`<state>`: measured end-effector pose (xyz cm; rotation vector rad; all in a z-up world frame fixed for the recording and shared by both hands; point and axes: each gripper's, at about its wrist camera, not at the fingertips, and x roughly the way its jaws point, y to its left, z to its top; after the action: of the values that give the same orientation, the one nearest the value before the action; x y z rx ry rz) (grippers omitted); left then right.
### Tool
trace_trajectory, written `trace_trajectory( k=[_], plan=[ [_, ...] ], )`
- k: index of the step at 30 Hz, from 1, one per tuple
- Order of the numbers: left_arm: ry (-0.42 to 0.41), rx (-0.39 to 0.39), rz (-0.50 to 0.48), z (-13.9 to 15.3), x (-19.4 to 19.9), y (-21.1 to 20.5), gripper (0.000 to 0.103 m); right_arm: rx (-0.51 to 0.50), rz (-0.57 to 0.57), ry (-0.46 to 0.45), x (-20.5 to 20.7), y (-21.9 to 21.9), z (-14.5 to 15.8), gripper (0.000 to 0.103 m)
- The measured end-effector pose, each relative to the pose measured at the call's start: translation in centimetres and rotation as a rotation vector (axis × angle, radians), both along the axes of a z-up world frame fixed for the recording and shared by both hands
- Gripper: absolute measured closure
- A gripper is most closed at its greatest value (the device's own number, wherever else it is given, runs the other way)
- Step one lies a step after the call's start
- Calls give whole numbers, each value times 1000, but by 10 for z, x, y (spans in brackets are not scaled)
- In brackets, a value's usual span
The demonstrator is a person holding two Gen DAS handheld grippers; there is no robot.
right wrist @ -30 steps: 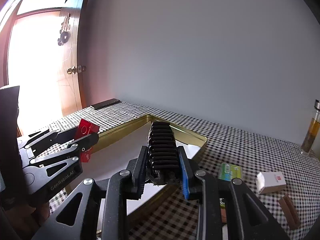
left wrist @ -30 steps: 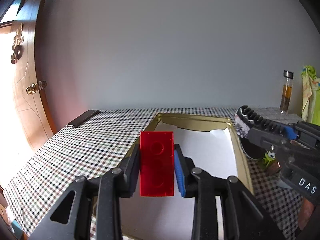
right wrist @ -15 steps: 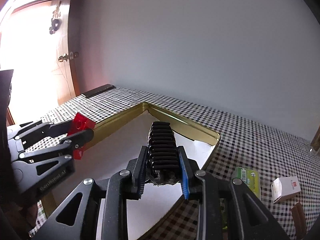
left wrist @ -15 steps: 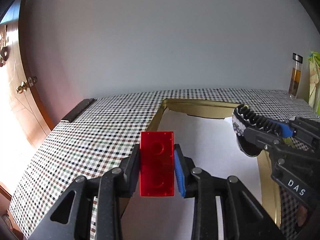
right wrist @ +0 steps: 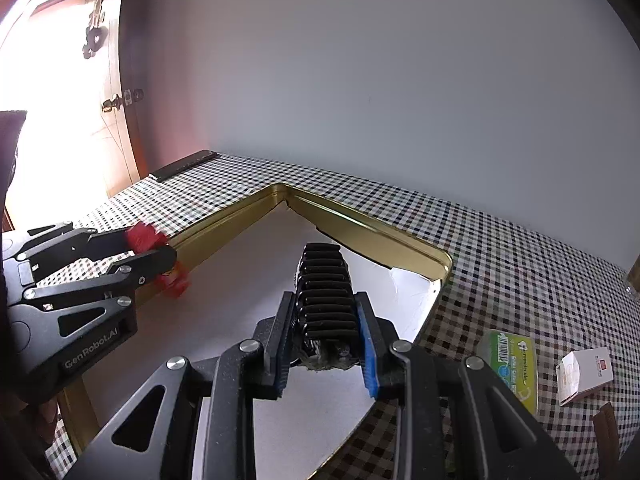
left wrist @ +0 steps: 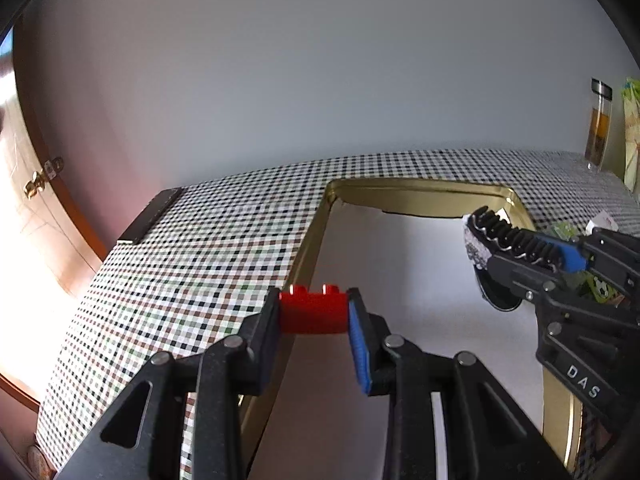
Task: Organize rigid objects
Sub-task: 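Lower the red brick into the tin and open the left gripper while the right gripper releases the comb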
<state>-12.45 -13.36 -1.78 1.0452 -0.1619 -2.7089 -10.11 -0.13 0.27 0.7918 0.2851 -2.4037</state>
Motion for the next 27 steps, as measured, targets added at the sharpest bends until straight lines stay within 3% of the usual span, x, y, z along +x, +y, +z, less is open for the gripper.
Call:
trace_trajectory(
  k=[7,16,23,24,25,27],
  plan=[
    [-29,-56,-41,0,-13,8,71,2,-3,-11,-2,-4,0,72],
    [-90,-50,-99,-4,-27,7,69,-1,-13,-24,-6,1,-3,72],
    [-77,-25,-123,-5,-27,5,68,1,-13,-30,-6,1,-5,72],
    [-73,-20,-125,-4,-27,4,64,-1,-14,-32,-6,1,-5,72],
    [-67,-17,-121,-4,-26,3,46,0,-15,-32,-6,0,-5,72],
    [-41,-14,-107,0,-22,2,24,-5,-9,-35,-3,4,-4,71]
  ],
)
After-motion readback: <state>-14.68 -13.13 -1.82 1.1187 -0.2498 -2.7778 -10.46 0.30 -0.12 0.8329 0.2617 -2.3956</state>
